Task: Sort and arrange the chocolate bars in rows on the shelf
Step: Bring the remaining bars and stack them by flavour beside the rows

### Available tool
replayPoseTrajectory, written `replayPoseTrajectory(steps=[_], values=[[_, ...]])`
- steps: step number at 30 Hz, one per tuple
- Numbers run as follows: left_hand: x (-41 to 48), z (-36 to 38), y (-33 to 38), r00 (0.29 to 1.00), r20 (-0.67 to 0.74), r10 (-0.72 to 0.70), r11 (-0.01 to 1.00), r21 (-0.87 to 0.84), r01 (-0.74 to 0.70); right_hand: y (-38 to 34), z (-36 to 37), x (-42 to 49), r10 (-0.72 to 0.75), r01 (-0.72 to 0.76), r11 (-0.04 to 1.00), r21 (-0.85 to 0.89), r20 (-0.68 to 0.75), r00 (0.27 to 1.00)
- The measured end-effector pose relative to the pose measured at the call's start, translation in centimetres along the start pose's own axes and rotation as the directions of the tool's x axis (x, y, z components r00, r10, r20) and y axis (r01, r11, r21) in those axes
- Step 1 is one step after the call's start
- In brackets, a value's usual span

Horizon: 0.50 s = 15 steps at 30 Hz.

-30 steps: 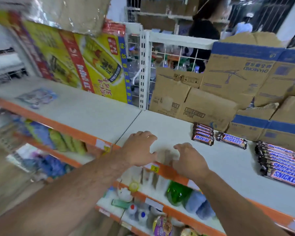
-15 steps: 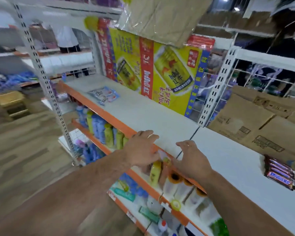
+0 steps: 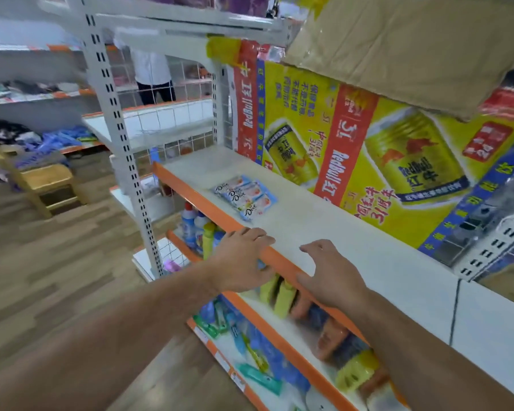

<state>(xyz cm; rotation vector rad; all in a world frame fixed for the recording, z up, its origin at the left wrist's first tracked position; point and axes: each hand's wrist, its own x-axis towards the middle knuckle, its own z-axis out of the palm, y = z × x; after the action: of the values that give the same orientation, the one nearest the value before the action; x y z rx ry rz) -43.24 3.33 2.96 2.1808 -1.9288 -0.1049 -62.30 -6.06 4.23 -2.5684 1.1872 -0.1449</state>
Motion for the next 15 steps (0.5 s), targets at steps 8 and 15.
replayPoseTrajectory(steps=[8, 15], values=[[4.9, -0.2, -7.9, 1.0, -0.025, -0.004, 1.0, 0.002, 0.005, -0.3, 1.9, 10.8, -0.139, 0.141, 0.989, -0.036, 0.052, 0.989], [11.7, -0.2, -12.7, 0.99, -0.08, -0.112, 0.993, 0.022, 0.115, -0.6, 2.3, 21.1, -0.335, 0.346, 0.936, -0.071, 0.131, 0.933]])
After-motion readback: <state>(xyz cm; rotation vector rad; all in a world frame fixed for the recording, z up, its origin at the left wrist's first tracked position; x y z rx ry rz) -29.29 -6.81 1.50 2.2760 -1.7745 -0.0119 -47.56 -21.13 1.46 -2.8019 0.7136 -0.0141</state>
